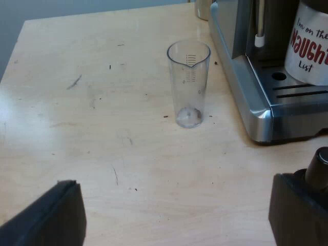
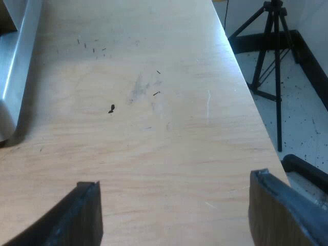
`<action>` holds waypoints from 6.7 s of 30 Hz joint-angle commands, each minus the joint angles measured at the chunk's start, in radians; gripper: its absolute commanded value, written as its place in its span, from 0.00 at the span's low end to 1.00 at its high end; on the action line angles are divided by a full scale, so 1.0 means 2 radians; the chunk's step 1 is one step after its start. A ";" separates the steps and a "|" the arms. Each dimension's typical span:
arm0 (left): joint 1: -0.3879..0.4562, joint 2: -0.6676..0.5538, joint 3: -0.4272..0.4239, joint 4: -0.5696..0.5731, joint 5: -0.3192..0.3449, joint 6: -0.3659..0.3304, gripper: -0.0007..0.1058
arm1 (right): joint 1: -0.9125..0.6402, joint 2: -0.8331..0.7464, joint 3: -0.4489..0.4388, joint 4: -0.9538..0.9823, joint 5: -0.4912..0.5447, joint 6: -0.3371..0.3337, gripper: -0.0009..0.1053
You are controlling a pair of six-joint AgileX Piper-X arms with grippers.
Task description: Remove mug from coffee machine
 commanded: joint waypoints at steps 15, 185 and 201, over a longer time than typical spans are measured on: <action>0.000 -0.017 -0.008 -0.006 0.028 -0.003 0.82 | 0.001 -0.009 -0.022 -0.004 -0.010 -0.005 0.59; -0.125 0.195 -0.102 -0.038 0.190 0.002 0.82 | 0.355 0.788 -0.105 -0.802 -0.037 0.006 0.01; -0.125 0.194 -0.102 -0.041 0.206 0.008 0.82 | 0.355 0.605 0.016 -0.795 -0.013 0.006 0.01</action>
